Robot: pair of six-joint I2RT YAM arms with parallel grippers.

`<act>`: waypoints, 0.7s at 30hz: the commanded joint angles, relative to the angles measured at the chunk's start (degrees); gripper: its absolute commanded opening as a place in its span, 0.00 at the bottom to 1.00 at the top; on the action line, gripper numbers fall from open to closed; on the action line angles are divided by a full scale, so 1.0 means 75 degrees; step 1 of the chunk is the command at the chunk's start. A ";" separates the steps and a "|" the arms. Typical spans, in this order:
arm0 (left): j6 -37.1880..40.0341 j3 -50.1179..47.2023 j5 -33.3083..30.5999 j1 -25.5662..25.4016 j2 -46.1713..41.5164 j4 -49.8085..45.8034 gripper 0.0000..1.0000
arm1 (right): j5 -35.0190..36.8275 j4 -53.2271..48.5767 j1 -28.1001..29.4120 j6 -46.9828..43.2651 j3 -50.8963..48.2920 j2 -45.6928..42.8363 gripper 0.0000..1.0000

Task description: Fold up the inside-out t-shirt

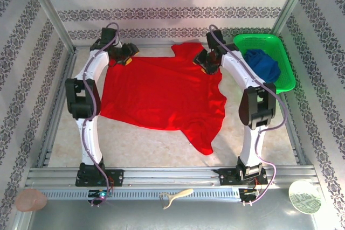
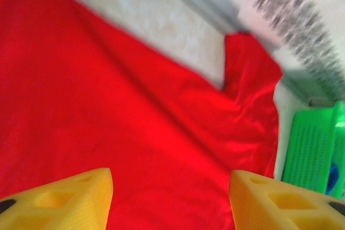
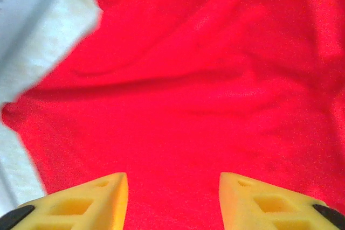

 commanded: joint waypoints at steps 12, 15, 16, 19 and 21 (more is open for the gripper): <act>0.1366 -0.2882 -0.0697 0.0168 -0.0469 0.0145 0.60 | 0.1492 -0.0183 -0.1093 -0.1993 -0.1766 -0.0119 0.53; 0.1433 -0.2901 -0.0716 0.0166 -0.0379 0.0074 0.60 | 0.1274 -0.0209 -0.1065 -0.2122 -0.1462 0.0277 0.53; 0.1461 -0.2910 -0.0724 0.0181 -0.0360 0.0053 0.60 | 0.1188 -0.0214 -0.1054 -0.2138 -0.1367 0.0403 0.53; 0.1450 -0.2955 -0.0745 0.0217 -0.0319 0.0034 0.60 | 0.1090 -0.0310 -0.0997 -0.2123 -0.1072 0.0761 0.52; 0.1435 -0.2994 -0.0739 0.0270 -0.0302 0.0049 0.60 | 0.1066 -0.0422 -0.0978 -0.2087 -0.0897 0.0969 0.52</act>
